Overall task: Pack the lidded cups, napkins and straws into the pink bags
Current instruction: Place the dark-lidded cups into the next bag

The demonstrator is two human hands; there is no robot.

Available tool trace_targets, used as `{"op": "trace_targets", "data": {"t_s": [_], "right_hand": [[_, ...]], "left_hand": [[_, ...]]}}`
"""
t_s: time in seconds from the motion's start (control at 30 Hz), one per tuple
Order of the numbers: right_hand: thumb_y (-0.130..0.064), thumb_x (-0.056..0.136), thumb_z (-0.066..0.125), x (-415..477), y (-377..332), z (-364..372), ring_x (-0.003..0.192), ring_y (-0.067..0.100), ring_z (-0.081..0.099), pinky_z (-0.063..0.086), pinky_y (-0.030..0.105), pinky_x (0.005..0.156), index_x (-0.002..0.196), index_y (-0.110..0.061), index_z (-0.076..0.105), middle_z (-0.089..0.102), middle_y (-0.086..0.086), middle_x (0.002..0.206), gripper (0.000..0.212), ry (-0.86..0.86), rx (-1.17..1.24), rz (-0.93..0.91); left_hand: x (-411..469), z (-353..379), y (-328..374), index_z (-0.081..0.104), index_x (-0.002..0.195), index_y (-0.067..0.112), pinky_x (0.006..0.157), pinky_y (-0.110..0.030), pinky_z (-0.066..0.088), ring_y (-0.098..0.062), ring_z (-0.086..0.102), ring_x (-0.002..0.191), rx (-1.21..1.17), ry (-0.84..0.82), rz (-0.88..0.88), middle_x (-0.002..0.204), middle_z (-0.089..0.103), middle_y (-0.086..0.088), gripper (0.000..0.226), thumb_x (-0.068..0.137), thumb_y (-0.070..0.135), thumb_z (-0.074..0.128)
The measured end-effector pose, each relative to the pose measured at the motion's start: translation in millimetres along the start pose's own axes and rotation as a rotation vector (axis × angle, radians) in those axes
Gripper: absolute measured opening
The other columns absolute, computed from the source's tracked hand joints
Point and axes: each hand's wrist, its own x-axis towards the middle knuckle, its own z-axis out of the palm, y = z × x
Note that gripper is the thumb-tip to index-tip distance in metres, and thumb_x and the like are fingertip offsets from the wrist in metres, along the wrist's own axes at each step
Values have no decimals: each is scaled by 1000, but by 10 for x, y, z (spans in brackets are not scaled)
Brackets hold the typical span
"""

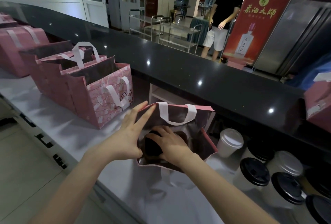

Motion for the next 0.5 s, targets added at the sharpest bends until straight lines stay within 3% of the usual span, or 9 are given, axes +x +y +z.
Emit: {"op": "trace_targets", "data": {"t_s": [0.13, 0.33, 0.5], "right_hand": [[-26, 88, 65, 76, -5, 118, 133, 24, 24, 48, 43, 92, 139, -29, 37, 28, -3, 146, 58, -2, 0, 21], [-32, 94, 56, 223, -28, 241, 134, 22, 25, 48, 42, 91, 138, -30, 40, 30, -5, 144, 46, -13, 4, 61], [-21, 95, 53, 279, -3, 203, 139, 23, 20, 37, 43, 107, 143, -29, 36, 26, -4, 150, 52, -88, 42, 57]], "left_hand": [[8, -37, -19, -11, 144, 58, 92, -22, 49, -14, 6, 145, -35, -2, 6, 151, -13, 29, 133, 55, 6, 72], [36, -18, -108, -9, 147, 54, 92, -18, 45, -6, 13, 140, -81, 19, 30, 152, -6, 29, 129, 56, 4, 68], [52, -20, -184, -10, 146, 54, 97, -17, 37, -4, 8, 142, -83, 26, 31, 152, -10, 32, 127, 57, 7, 67]]}}
